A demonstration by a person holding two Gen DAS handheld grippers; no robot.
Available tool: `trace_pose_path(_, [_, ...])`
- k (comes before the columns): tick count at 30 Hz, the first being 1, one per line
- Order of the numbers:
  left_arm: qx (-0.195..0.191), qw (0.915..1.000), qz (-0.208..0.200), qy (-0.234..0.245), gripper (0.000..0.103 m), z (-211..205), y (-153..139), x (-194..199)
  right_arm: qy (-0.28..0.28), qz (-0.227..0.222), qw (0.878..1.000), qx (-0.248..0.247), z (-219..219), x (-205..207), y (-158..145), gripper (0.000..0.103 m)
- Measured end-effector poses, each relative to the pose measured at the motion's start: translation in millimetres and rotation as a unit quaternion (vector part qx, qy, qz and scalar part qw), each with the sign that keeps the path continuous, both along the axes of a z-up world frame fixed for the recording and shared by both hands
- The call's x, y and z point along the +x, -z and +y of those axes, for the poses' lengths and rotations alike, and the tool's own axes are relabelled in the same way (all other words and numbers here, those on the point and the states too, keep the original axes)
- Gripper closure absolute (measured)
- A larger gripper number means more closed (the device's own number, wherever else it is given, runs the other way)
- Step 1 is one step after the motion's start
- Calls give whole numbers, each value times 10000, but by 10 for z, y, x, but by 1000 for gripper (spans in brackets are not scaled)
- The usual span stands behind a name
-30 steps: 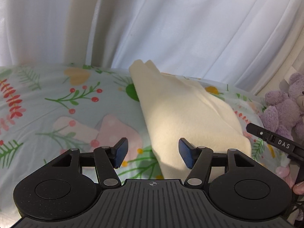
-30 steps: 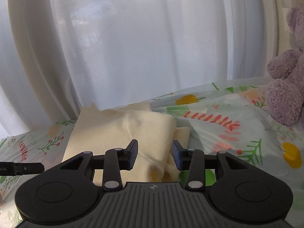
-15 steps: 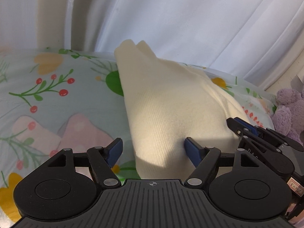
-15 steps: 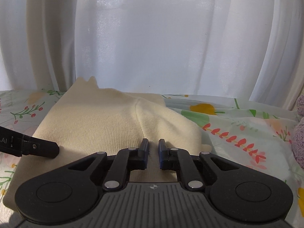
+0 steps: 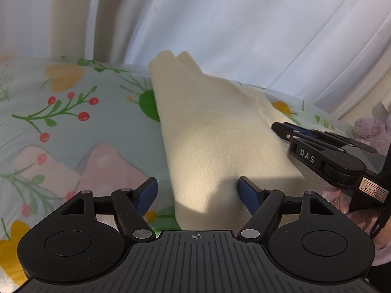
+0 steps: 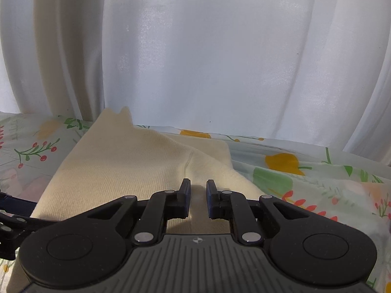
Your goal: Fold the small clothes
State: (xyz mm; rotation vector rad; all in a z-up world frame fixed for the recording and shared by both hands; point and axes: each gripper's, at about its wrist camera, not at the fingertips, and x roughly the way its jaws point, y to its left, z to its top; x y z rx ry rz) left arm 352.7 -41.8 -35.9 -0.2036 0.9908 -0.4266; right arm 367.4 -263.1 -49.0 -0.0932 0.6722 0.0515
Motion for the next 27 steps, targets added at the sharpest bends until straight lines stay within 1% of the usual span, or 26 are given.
trace_pose_path(3, [-10,9998,-120,-161,27,27,-69,60,208,68,9996,-157,-73,85,83,91])
trace_pose_path(6, [4,9993,-188,-324,27,35,-83,175,556,-52,9983,-154,-163,85,188,91])
trace_pose_path(8, [-48,9991,-196,-378,26,27,-57,231,702,-126,9975,27,-222,75,228,91])
trace_pose_path(12, [-162,9994,-103,-282,24,-18,57,290,866,-201,9954,349,-313,54,249,89])
trace_pose_path(14, [-349,9991,-18,-242,24,28,115,295,949,-147,9935,620,-394,40,229,84])
trace_pose_path(15, [-484,9985,68,-255,24,92,128,289,998,-96,9919,775,-444,14,201,75])
trace_pose_path(16, [-584,9979,127,-243,24,148,127,282,1107,-21,9886,1025,-536,-58,136,64])
trace_pose_path(17, [-734,9969,189,-187,26,232,124,275,1204,30,9839,1324,-645,-163,70,57])
trace_pose_path(18, [-914,9954,261,-129,27,337,116,262,1262,38,9793,1583,-744,-257,33,44])
trace_pose_path(19, [-1036,9941,303,-110,28,418,113,256,1336,81,9706,1999,-913,-405,3,41])
trace_pose_path(20, [-1121,9931,330,-104,28,476,114,260,1349,151,9635,2308,-1040,-493,5,41])
trace_pose_path(21, [-1253,9914,363,-97,28,541,115,269,1360,304,9516,2738,-1216,-586,35,41])
trace_pose_path(23, [-1491,9879,432,-44,28,583,130,296,1334,574,9296,3387,-1456,-676,118,41])
trace_pose_path(24, [-1622,9854,515,-29,28,575,149,319,1291,691,9219,3588,-1528,-693,162,41])
trace_pose_path(25, [-1746,9830,576,3,28,551,166,341,1210,818,9171,3710,-1558,-704,200,41])
trace_pose_path(27, [-1920,9791,667,84,29,478,220,382,1047,971,9125,3832,-1574,-669,268,41])
